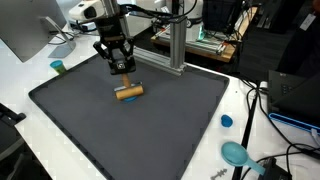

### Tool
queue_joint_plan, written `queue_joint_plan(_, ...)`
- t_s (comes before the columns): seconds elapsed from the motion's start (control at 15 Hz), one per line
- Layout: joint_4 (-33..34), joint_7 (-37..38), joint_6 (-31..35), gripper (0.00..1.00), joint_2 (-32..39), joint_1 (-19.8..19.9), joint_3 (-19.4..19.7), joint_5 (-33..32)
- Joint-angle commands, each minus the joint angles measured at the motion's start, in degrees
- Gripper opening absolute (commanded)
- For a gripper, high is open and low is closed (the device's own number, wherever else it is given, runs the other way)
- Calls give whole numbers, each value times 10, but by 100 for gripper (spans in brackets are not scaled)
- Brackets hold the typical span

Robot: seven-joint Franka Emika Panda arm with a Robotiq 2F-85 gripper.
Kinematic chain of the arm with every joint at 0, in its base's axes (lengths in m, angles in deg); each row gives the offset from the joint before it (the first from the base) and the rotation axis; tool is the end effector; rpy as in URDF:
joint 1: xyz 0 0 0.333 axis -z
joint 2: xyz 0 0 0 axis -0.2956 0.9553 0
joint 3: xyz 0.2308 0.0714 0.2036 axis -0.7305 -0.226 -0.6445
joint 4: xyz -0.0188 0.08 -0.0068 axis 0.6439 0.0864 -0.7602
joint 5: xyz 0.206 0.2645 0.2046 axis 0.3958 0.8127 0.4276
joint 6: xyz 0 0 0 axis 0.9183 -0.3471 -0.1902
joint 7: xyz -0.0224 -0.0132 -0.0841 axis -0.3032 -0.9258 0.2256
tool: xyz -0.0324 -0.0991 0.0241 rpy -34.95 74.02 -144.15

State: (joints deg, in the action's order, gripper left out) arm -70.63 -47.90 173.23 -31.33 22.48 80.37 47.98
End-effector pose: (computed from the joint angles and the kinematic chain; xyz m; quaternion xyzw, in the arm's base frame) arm 0.6175 -0.0207 0.3170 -0.9329 -0.3577 -0.0386 0.0136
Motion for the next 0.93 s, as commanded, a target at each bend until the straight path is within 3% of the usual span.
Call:
queue_joint_plan(0.0,13,35,-18,22,37,-6,16,-40)
queue_joint_plan(0.87,81,53,-81,22,101,-4,28,-58)
